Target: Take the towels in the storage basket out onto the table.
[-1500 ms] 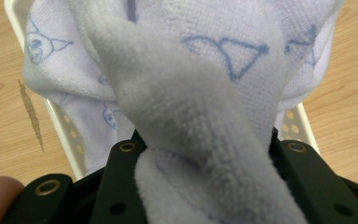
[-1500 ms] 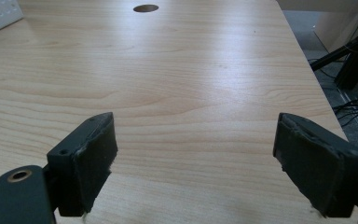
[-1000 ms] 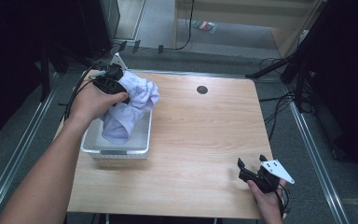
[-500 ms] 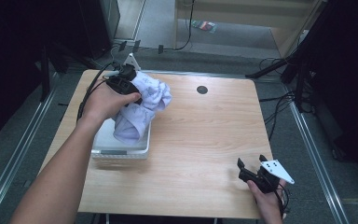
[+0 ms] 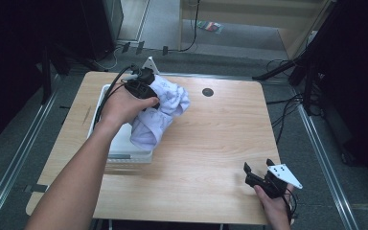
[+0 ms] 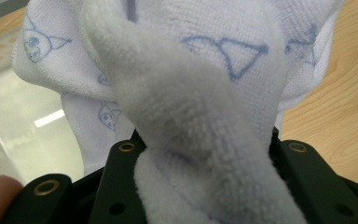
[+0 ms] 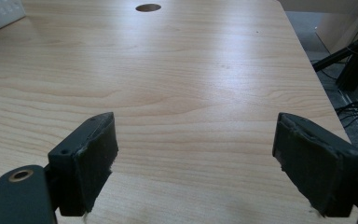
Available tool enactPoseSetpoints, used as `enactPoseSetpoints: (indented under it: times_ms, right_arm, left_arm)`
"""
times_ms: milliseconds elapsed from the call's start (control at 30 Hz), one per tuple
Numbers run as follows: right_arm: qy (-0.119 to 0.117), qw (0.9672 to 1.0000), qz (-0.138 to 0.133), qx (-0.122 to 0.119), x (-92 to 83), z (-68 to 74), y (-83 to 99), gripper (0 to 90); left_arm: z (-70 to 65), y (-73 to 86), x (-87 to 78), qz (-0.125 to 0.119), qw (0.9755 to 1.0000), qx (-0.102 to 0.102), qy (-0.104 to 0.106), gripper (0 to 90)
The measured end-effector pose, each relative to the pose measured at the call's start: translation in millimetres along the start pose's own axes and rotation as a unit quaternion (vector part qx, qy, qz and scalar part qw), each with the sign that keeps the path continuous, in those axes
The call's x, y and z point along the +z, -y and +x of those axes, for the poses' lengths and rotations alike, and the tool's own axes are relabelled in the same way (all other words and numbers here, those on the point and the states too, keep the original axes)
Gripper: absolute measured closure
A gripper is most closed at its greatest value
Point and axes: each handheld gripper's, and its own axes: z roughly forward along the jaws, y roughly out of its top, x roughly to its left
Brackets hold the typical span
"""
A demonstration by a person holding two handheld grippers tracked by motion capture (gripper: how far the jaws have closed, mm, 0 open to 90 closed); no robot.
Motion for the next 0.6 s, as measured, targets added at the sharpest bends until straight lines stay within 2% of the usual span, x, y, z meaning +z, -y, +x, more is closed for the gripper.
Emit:
enactPoseSetpoints:
  times_ms: [300,400,600]
  right_arm:
    - [-0.002,1.0,0.001,-0.001,0.2,-0.1,-0.1,14.1]
    - [-0.002,1.0,0.0,-0.002,0.2,-0.3,0.0,14.1]
    - [-0.003,1.0,-0.001,-0.001,0.2,-0.4,0.0,14.1]
  left_arm:
    - [-19.4,-7.5,8.3,0.0,0.9999,0.011,0.006,61.1]
    - [-29.4,-11.0,12.4,-0.005,0.9998,0.012,0.015,61.1]
    - [-39.0,-14.7,18.2,0.002,0.9994,0.027,0.022,61.0]
